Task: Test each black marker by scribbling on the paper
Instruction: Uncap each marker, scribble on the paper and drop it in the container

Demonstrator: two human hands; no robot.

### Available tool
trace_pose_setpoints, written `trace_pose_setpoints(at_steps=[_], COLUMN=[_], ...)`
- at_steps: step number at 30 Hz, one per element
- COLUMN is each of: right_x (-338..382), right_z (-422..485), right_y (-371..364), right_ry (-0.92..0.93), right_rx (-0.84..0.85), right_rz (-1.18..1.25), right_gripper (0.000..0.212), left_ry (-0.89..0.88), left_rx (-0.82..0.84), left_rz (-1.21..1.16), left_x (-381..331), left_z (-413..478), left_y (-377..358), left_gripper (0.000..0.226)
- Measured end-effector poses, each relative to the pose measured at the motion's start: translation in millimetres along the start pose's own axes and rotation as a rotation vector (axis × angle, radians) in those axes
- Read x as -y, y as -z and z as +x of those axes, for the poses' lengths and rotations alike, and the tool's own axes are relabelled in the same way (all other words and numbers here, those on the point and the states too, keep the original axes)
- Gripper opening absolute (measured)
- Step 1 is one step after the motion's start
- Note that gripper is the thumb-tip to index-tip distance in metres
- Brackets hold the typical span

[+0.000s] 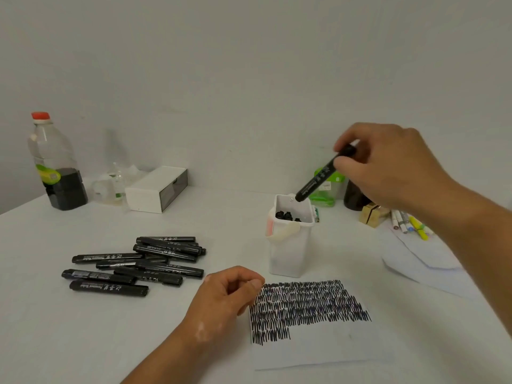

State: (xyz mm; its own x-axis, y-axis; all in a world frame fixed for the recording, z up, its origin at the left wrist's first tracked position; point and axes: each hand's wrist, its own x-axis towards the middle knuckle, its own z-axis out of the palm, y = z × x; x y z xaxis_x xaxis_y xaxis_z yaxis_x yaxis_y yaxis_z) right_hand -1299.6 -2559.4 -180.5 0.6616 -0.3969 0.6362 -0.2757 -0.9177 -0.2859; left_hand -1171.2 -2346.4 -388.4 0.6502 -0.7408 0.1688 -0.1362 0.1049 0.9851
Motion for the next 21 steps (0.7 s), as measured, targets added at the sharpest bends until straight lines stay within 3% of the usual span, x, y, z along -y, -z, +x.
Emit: trace_pose_setpoints(at_steps=[4, 9, 21], right_x=[8.6, 10.0, 12.7], right_z=[26.7, 34.2, 28.2], right_y=[-22.9, -58.5, -96.0], right_ry=[0.082, 0.058, -0.112], right_rx=[0.224, 0.419, 0.682], right_rz=[-0.202, -0.315, -0.271], right_gripper=[0.011, 0.016, 0.03], left_ry=[0.002, 0.008, -0.013], left_rx=[-0.02, -0.025, 0.016], left_rz=[0.007, 0.009, 0.036], left_x=[0.6, 2.3, 6.1], left_z=[1.3, 2.8, 6.2], left_y=[2.7, 2.8, 4.6], left_gripper=[0.014, 0.015, 0.013])
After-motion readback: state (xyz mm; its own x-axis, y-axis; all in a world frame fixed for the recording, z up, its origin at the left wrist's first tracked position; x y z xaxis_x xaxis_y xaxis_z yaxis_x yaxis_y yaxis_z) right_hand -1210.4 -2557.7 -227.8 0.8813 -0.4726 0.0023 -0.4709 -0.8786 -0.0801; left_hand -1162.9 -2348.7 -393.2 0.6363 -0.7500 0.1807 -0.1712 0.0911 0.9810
